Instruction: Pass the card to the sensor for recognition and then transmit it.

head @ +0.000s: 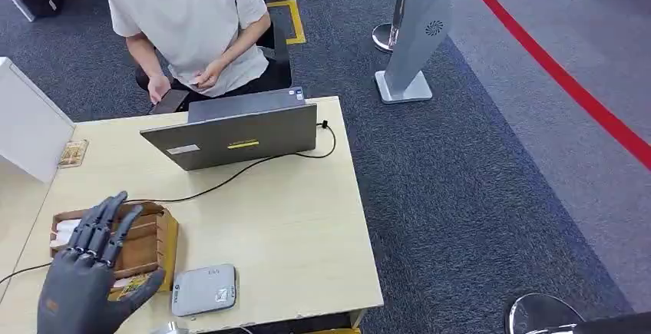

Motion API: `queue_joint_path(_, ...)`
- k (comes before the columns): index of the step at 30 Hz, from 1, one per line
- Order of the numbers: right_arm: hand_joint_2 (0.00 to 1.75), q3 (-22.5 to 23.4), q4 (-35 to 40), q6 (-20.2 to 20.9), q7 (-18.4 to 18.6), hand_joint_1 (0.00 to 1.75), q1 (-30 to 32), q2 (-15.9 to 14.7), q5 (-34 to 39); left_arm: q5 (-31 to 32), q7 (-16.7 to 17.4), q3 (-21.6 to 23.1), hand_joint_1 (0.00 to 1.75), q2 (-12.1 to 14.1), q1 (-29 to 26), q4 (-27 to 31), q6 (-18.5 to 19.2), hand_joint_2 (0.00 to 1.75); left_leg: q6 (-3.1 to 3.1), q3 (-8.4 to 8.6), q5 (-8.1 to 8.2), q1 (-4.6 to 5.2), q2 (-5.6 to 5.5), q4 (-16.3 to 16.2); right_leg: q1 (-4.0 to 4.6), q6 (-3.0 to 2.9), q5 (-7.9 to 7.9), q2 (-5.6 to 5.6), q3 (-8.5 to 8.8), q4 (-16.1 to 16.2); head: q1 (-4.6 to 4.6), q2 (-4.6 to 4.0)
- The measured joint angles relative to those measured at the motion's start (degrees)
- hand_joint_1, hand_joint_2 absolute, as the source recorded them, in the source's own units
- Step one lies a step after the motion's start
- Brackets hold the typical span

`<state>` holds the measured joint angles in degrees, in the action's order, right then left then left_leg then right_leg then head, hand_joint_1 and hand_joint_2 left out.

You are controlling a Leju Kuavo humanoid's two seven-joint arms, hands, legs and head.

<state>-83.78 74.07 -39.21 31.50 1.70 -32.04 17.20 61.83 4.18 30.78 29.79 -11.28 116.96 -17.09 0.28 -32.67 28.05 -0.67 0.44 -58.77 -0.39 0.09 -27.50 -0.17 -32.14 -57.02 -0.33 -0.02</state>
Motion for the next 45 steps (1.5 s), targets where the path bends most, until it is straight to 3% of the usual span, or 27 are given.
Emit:
queue_joint_path(3, 1.75, 0.0, 0.3, 0.0, 0.8, 0.0, 0.0, 0.0, -0.4, -1.5, 2.8, 1.8, 0.0, 0.8, -2.1, -0.6, 1.5, 1.75, 0.0, -0.01, 0.0, 0.0, -0.03, 0.0, 0.0, 0.0, 0.0, -0.03, 0.0, 0.0, -0.02, 0.0)
queue_joint_path(6, 1.75, 0.0, 0.4, 0.0, 1.4, 0.0, -0.1, 0.0, -0.4, -4.5, 8.2, 4.4, 0.0, 1.6, -3.1, -2.1, 2.6, 1.75, 0.0, -0.02, 0.0, 0.0, -0.03, 0.0, 0.0, 0.0, 0.0, -0.03, 0.0, 0.0, -0.02, 0.0)
queue_joint_path(14, 1.75, 0.0, 0.3, 0.0, 1.9, 0.0, -0.5, 0.2, -0.6, -8.7, 16.1, 10.1, 0.0, 3.0, -3.4, -6.0, 2.0, 1.75, 0.0, -0.02, 0.0, 0.0, -0.05, 0.0, 0.0, 0.0, 0.0, -0.05, 0.0, 0.0, 0.0, 0.0)
queue_joint_path(17, 1.75, 0.0, 0.3, 0.0, 2.1, 0.0, -0.6, 0.3, -0.6, -7.1, 18.5, 11.3, 0.0, 3.3, -3.4, -6.9, 2.0, 1.75, 0.0, -0.02, 0.0, 0.0, -0.05, 0.0, 0.0, 0.0, 0.0, -0.05, 0.01, 0.0, -0.04, 0.0)
queue_joint_path(23, 1.75, 0.0, 0.3, 0.0, 2.1, 0.0, -0.6, 0.4, -0.6, -6.0, 19.6, 12.2, 0.0, 3.7, -3.4, -8.0, 1.9, 1.75, 0.0, -0.02, 0.0, 0.0, -0.05, 0.0, 0.0, 0.0, 0.0, -0.05, 0.01, 0.0, -0.02, 0.0)
queue_joint_path(33, 1.75, 0.0, 0.4, 0.0, 3.3, 0.0, -0.6, 0.6, -1.4, 4.5, 31.0, 12.3, 0.0, 2.8, -3.9, -9.3, -1.4, 1.75, 0.0, -0.02, 0.0, 0.0, -0.05, 0.0, 0.0, 0.0, 0.0, -0.05, 0.01, 0.0, 0.0, 0.0)
queue_joint_path(45, 1.75, 0.0, 0.4, 0.0, 3.7, 0.0, -0.7, 0.6, -2.2, 6.0, 33.7, 10.1, 0.0, -0.3, -5.6, -10.8, -2.7, 1.75, 0.0, -0.02, 0.0, 0.0, -0.06, 0.0, 0.0, 0.0, 0.0, -0.06, 0.01, 0.0, -0.02, 0.0)
